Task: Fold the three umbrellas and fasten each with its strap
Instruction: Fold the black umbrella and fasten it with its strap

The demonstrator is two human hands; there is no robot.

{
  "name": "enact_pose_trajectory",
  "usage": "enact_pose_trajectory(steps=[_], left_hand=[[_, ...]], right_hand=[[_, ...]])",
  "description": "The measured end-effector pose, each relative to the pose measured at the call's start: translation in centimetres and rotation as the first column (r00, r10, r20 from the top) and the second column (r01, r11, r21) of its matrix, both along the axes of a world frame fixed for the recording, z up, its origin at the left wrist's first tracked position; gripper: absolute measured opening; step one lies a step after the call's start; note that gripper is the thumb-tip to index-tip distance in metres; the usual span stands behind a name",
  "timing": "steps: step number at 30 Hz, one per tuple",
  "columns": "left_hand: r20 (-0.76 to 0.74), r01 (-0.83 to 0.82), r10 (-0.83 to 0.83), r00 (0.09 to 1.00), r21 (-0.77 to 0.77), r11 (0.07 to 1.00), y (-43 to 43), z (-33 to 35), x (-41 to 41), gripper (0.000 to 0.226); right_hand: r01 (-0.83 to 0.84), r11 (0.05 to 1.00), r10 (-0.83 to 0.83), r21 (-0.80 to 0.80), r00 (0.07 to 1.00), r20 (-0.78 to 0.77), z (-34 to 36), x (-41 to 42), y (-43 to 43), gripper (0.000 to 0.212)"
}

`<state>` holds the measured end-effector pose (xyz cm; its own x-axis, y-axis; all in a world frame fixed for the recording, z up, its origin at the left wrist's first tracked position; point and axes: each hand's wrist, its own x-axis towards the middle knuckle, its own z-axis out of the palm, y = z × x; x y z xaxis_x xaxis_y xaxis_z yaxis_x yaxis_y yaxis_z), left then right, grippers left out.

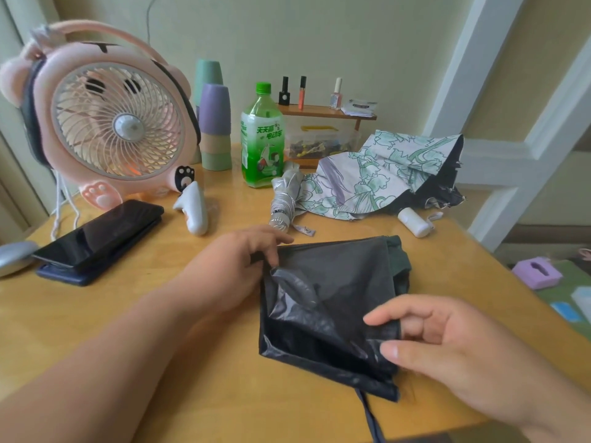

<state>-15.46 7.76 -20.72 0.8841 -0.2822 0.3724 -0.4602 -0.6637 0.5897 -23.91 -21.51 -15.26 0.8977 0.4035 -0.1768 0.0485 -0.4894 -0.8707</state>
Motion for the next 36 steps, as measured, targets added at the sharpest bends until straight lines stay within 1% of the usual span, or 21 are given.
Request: enact_pose_trajectory(steps=[3,5,6,7,9,10,11,13,15,17,19,21,22,23,24,25,27,28,30,33,36], left_hand=[[-0.111,0.085,-0.083,0.990,0.018,0.996,0.3,0.4,-0.3,0.048],[-0.192,0.113,-0.122,0.974,-0.056,0.992,0.3,0.7,-0.4,0.034],[-0.221,0.114,-0.130,0.967,-0.086,0.990,0.1,0.8,-0.4,0.029],[-0.238,0.119,-0.140,0.961,-0.101,0.988,0.0,1.0,-0.5,0.026],[-0.247,0.152,-0.174,0.953,-0.105,0.983,0.0,1.2,-0.8,0.030],[-0.233,0.177,-0.195,0.953,-0.093,0.980,0.1,1.3,-1.0,0.035],[-0.196,0.197,-0.206,0.959,-0.067,0.978,0.2,1.3,-1.2,0.041],[-0.067,0.203,-0.201,0.977,0.024,0.979,0.6,1.4,-1.7,0.044],[0.048,0.132,-0.136,0.990,0.073,0.989,0.8,1.8,-2.6,0.033],[0.048,0.016,-0.018,0.999,0.057,0.998,1.0,3.0,-4.0,0.021],[-0.065,-0.108,0.112,0.992,0.062,0.992,0.9,4.4,-5.6,0.020],[-0.236,-0.223,0.220,0.947,0.012,0.975,0.4,4.8,-7.2,0.030],[-0.344,-0.275,0.240,0.908,-0.056,0.960,0.0,4.7,-8.1,0.039],[-0.451,-0.315,0.218,0.866,-0.152,0.937,-0.5,4.4,-8.9,0.047],[-0.535,-0.344,0.155,0.830,-0.274,0.898,-1.0,4.1,-9.5,0.052],[-0.592,-0.366,0.072,0.803,-0.394,0.843,-1.5,3.7,-10.0,0.052],[-0.640,-0.388,-0.061,0.766,-0.535,0.750,-2.4,3.4,-10.4,0.044],[-0.654,-0.384,-0.102,0.750,-0.556,0.737,-2.9,3.4,-10.5,0.043],[-0.683,-0.383,-0.139,0.717,-0.553,0.740,-3.8,3.9,-10.6,0.047],[-0.729,-0.398,-0.159,0.666,-0.528,0.750,-4.3,4.3,-10.4,0.049],[-0.783,-0.488,-0.272,0.560,-0.577,0.655,-3.8,4.2,-9.9,0.037]], right_hand=[[-0.070,0.997,0.066,-0.027,0.989,-0.136,0.7,-0.1,-0.5,0.021],[-0.036,0.992,0.019,-0.121,0.991,-0.132,1.6,0.3,-1.1,0.013],[0.048,0.984,-0.052,-0.171,0.998,-0.020,2.0,0.8,-1.4,0.010],[0.171,0.965,-0.139,-0.199,0.977,0.163,2.3,1.4,-1.6,0.009],[0.369,0.920,-0.249,-0.134,0.812,0.528,2.5,2.9,-0.9,0.010],[0.365,0.926,-0.237,-0.098,0.762,0.603,2.5,3.5,0.0,0.011],[0.302,0.947,-0.174,-0.107,0.765,0.620,2.3,4.1,1.2,0.015],[0.156,0.961,0.010,-0.226,0.802,0.598,1.4,5.4,3.0,0.028],[0.104,0.946,0.102,-0.308,0.804,0.586,0.8,6.5,3.8,0.034],[0.094,0.943,0.118,-0.320,0.803,0.584,0.3,7.2,3.9,0.033],[0.144,0.958,0.044,-0.250,0.783,0.620,-0.3,7.0,3.6,0.030],[0.302,0.952,-0.191,-0.044,0.703,0.685,-0.9,5.8,2.8,0.021],[0.398,0.912,-0.360,0.104,0.648,0.671,-1.3,4.9,2.1,0.018],[0.475,0.848,-0.511,0.234,0.621,0.594,-1.7,4.0,1.3,0.016],[0.521,0.794,-0.607,0.315,0.644,0.465,-2.0,3.0,0.7,0.019],[0.522,0.775,-0.625,0.355,0.713,0.317,-2.3,2.0,0.4,0.029],[0.437,0.783,-0.504,0.442,0.862,0.042,-2.8,0.5,0.7,0.047],[0.382,0.781,-0.411,0.494,0.910,-0.053,-2.8,0.0,1.3,0.050],[0.292,0.807,-0.293,0.513,0.953,-0.081,-2.8,-0.8,2.4,0.062],[0.229,0.870,-0.234,0.436,0.971,-0.043,-3.3,-1.0,2.7,0.086],[0.166,0.909,-0.154,0.381,0.986,-0.062,-3.5,-1.1,2.4,0.084]])
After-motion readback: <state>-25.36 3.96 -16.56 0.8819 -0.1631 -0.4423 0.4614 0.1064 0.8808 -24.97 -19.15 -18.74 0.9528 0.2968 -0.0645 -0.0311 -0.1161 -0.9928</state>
